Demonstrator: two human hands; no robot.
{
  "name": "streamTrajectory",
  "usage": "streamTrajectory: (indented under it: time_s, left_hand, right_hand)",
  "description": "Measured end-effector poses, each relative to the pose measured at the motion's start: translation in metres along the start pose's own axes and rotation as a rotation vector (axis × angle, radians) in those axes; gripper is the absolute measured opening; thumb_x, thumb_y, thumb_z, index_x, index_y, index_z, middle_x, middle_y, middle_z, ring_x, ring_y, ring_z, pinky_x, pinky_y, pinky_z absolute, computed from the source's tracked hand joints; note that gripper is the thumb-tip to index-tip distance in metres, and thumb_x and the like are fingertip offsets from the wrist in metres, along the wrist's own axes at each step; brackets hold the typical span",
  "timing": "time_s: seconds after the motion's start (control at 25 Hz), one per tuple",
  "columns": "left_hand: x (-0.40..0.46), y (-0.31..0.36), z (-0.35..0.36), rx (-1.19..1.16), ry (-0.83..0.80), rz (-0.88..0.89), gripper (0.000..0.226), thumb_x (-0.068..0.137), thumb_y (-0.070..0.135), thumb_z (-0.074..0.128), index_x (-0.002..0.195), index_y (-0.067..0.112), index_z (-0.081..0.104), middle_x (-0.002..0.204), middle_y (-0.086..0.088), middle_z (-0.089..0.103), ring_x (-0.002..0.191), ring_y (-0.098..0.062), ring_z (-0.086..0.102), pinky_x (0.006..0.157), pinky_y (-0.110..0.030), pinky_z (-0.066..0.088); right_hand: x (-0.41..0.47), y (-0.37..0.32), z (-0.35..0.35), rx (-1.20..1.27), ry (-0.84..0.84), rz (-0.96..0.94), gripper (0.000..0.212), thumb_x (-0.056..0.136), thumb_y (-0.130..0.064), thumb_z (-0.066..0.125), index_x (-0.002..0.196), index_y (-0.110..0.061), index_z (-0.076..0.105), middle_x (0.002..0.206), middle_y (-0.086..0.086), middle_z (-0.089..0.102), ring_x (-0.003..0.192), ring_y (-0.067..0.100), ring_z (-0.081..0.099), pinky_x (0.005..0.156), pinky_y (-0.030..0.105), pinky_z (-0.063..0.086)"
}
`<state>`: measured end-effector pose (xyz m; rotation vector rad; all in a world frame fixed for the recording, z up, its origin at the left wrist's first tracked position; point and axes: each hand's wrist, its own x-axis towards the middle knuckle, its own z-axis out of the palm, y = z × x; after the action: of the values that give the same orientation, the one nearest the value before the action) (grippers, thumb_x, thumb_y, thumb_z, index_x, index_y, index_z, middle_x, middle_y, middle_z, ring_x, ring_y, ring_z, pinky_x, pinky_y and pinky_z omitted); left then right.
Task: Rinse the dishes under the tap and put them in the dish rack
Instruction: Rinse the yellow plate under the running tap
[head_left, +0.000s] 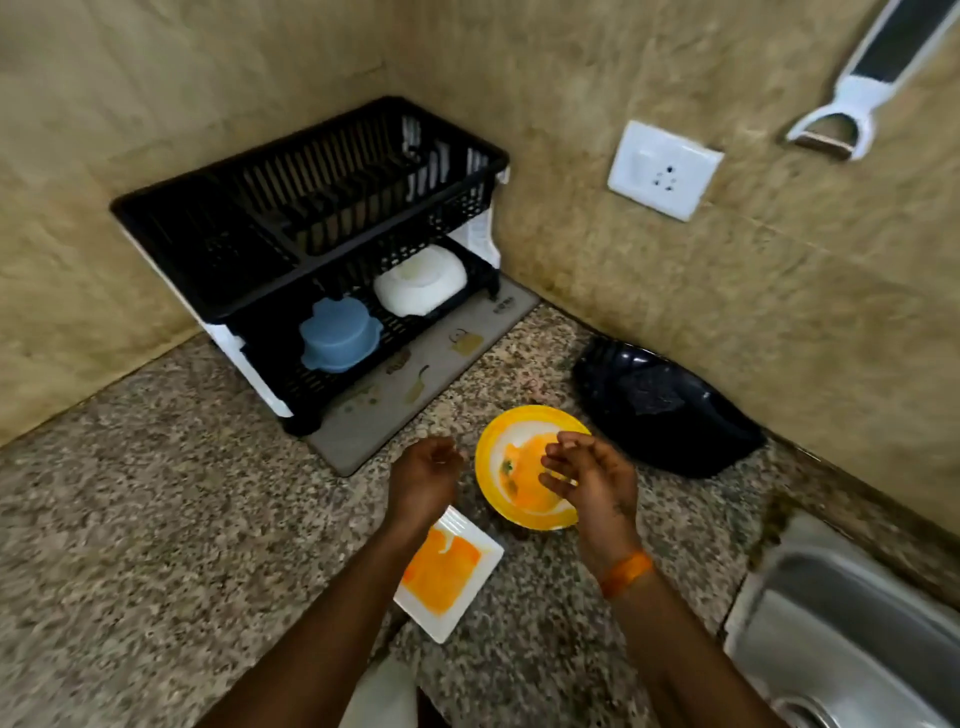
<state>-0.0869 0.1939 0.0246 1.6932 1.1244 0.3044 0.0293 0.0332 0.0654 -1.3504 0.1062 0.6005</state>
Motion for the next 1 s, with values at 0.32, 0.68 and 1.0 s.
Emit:
streamTrajectory:
  time_s: [0.32,0.68,1.0]
  left_hand:
    - [0.031,0.004,0.048,0.388,-0.133,0.094,0.034,0.092,0.04,0.073,0.093,0.006,0.071,0.092,-0.016,0.072,0.089,-0.036,0.069,0.075,-0.04,0.055]
    - [0.013,0.025,0.048,0.002,-0.3,0.076,0.015,0.101,0.032,0.062,0.093,0.019,0.064,0.097,-0.015,0.069,0.095,-0.038,0.068,0.074,-0.05,0.058]
    - [-0.093,0.08,0.141,-0.555,-0.644,-0.103,0.022,0.1,0.006,0.056,0.114,0.02,0.065,0.103,-0.001,0.079,0.082,-0.019,0.077,0.056,-0.037,0.062]
  right_hand:
    - [-0.026,-0.003,-0.081,0.059,0.189,-0.04,0.015,0.102,-0.005,0.055,0.103,-0.004,0.07,0.083,0.009,0.075,0.073,0.02,0.073,0.064,0.036,0.06]
    - [-0.058,-0.015,-0.133,0.144,0.355,-0.111,0.018,0.103,-0.004,0.052,0.103,-0.004,0.069,0.08,0.009,0.073,0.068,0.018,0.072,0.06,0.031,0.059]
    - [-0.095,-0.043,-0.247,0.04,0.665,-0.363,0.018,0.097,-0.005,0.063,0.089,-0.015,0.076,0.091,0.012,0.076,0.088,0.027,0.073,0.078,0.041,0.062]
